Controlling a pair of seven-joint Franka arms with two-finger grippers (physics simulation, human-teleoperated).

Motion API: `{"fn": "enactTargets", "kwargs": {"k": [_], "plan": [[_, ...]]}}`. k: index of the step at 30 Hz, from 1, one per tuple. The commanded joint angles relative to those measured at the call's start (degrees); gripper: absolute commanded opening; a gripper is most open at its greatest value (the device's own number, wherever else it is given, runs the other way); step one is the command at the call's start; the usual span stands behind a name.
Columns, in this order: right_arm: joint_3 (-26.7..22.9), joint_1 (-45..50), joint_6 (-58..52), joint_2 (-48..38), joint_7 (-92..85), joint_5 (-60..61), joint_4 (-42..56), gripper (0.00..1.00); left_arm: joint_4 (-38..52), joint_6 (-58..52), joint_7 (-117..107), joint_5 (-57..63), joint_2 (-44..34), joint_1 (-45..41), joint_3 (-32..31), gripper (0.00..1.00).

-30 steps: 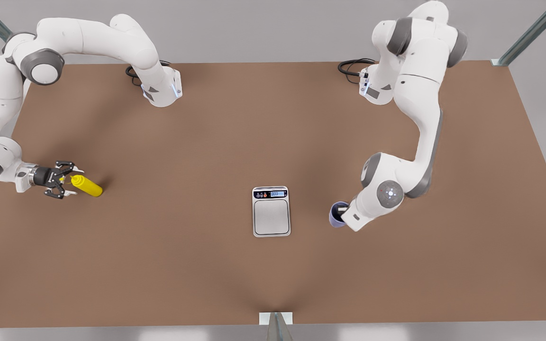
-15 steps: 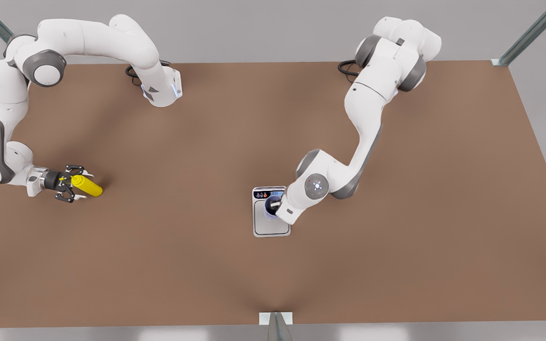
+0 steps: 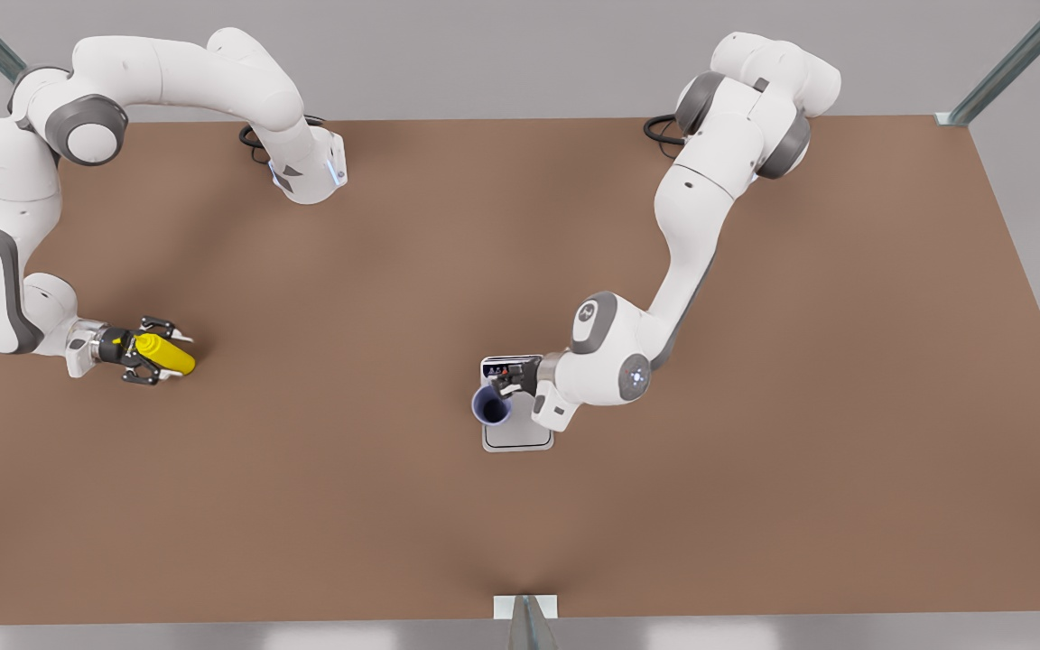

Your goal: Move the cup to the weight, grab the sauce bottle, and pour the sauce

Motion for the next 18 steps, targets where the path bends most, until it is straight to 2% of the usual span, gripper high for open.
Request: {"fn": "enactTargets", "kwargs": {"k": [1,3,7,8,11,12,13,16,17,18], "plan": [[0.00,0.00,0.00,0.00,0.04,0.00,0.00,0.54,0.10,-1.19,-1.80,35.43,0.00,0.01,0.02,0.45],[0.00,0.09,0.00,0.00,0.30,-0.09,0.09,0.48,0.27,-4.08,-1.62,35.52,-0.96,0.53,0.63,0.45],[0.00,0.44,-0.18,-0.09,0.30,-0.09,0.09,0.45,0.54,-7.60,-1.80,35.43,-3.25,2.20,0.63,0.46],[0.00,0.53,-0.26,-0.53,0.30,-0.09,0.09,0.45,0.54,-9.18,-1.80,35.43,-4.57,3.52,0.54,0.52],[0.09,1.58,-1.93,-2.55,1.88,-0.26,0.09,0.45,0.54,-14.28,-2.76,35.26,-8.79,7.38,0.46,0.55],[1.05,2.02,-2.37,-4.92,4.78,-0.53,0.00,0.45,0.54,-15.86,-3.03,34.38,-9.84,8.44,0.37,0.59],[4.13,2.28,-2.11,-7.29,8.38,-2.20,0.79,0.45,0.54,-17.00,-3.20,34.11,-10.28,9.41,0.46,1.00],[4.75,8.70,0.61,-11.51,16.56,-2.20,2.73,0.45,0.62,-25.53,-2.50,34.55,-14.94,17.75,0.72,1.00],[4.92,10.81,2.19,-12.48,18.75,-2.02,2.90,0.45,1.85,-30.97,0.13,39.37,-16.79,21.89,0.72,1.00],[6.07,11.95,3.87,-14.41,21.83,-2.11,2.55,0.45,7.83,-39.85,9.87,43.78,-16.79,24.87,0.81,1.00]]}}
